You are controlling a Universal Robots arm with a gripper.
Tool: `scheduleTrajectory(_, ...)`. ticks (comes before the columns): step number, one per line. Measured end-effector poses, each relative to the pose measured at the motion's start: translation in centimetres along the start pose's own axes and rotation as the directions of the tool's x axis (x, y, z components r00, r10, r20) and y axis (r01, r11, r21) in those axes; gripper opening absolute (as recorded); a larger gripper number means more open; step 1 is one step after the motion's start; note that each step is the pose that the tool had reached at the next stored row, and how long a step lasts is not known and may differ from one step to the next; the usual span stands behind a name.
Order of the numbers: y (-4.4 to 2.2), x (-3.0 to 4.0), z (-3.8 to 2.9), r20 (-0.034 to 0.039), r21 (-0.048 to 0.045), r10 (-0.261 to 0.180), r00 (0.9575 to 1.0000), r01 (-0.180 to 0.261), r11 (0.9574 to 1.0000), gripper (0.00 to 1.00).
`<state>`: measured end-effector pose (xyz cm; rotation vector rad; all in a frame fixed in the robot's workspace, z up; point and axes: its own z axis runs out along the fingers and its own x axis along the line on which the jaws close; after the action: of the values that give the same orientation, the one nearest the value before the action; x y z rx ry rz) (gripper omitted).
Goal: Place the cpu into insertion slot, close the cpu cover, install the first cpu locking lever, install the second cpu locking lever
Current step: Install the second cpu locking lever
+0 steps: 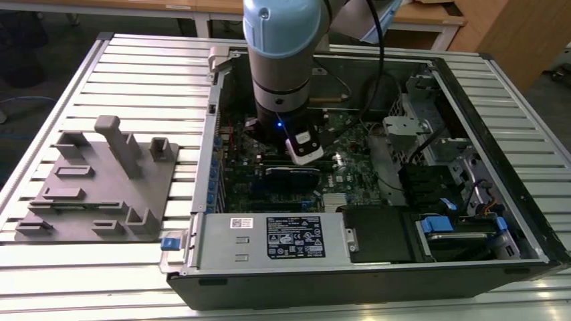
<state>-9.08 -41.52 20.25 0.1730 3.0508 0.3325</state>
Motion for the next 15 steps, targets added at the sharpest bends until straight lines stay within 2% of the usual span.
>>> scheduleTrajectory(2, -0.04, 0.00, 0.00, 0.0000, -0.0010, 0.000, 1.0000, 0.000, 1.0000, 0.10)
scheduleTrajectory(6, -0.11, -0.01, 0.03, -0.0020, -0.0205, 0.002, 1.0000, -0.002, 0.9998, 0.10)
scheduleTrajectory(15, -0.28, 0.18, 0.31, -0.0034, -0.0405, 0.003, 1.0000, -0.003, 0.9992, 0.10)
